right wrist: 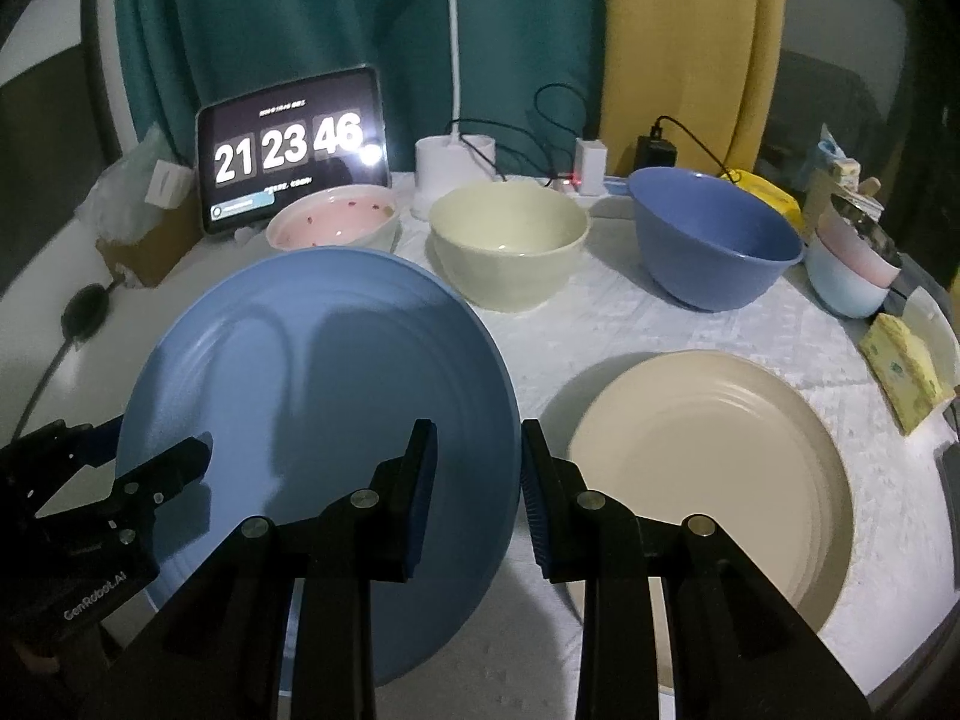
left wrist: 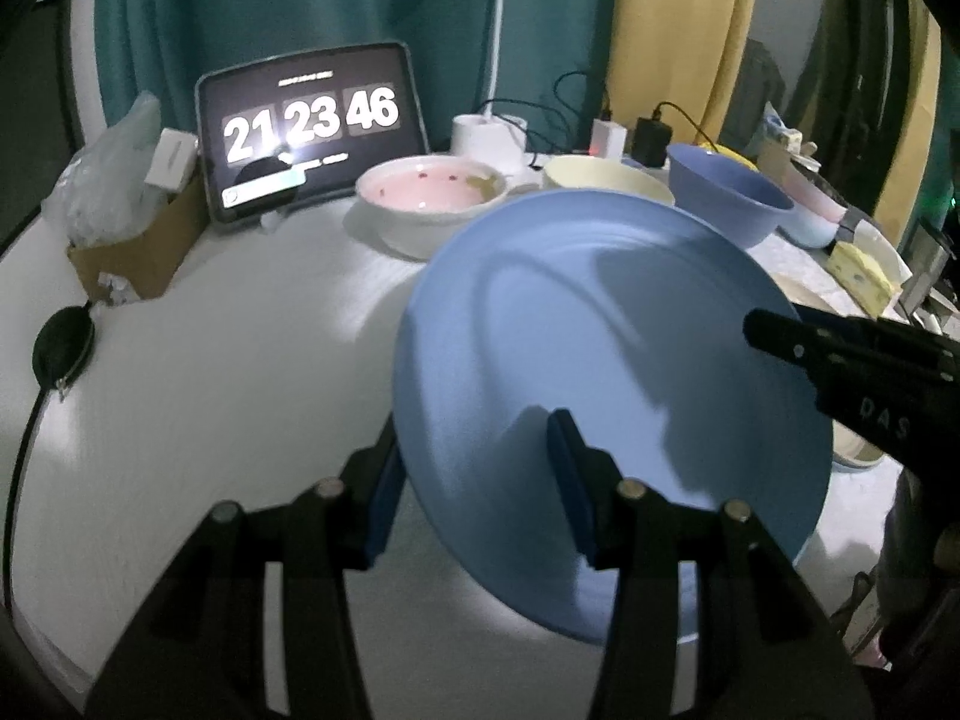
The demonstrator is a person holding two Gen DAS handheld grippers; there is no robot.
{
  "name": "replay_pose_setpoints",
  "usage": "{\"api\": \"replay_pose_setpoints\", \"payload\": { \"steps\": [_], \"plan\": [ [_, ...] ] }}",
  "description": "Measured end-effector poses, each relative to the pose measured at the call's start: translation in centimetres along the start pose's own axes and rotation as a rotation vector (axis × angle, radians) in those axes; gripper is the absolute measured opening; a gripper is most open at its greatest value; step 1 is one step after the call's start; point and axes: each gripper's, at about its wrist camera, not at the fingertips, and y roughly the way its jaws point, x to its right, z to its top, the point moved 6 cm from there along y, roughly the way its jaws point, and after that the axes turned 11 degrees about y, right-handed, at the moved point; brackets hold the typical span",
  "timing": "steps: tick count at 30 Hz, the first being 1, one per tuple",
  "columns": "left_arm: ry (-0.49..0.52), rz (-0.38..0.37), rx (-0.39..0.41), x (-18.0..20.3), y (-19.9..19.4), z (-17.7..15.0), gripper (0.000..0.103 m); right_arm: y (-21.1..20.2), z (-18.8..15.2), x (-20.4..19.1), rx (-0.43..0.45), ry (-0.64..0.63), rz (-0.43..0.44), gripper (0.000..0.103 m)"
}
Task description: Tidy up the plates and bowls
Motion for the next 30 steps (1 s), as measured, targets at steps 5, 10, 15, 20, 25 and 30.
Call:
{"api": "replay_pose_setpoints", "payload": {
  "steps": [5,10,15,20,25,30],
  "plan": [
    [0.016,-0.003,0.005,1.1,-0.2,0.4,0.047,-0.6,0.1,1.0,0.010,0.017,-0.004,0.030],
    [0.038,-0.005,0.008,2.2,-0.4,0.8,0.047,-1.0,0.2,2.1,0.018,0.034,-0.008,0.030],
    [0.062,-0.006,0.010,3.4,-0.4,1.2,0.047,-1.4,0.2,3.2,0.024,0.055,-0.011,0.030],
    [0.077,-0.012,0.008,4.6,-0.4,1.5,0.047,-1.7,0.1,4.4,0.029,0.073,-0.014,0.030],
    [0.099,-0.018,0.002,5.8,-0.2,1.7,0.047,-1.8,0.0,5.6,0.032,0.097,-0.018,0.030],
    [0.120,-0.020,-0.004,7.1,0.0,2.0,0.047,-2.0,0.0,6.9,0.035,0.117,-0.019,0.030]
  ]
}}
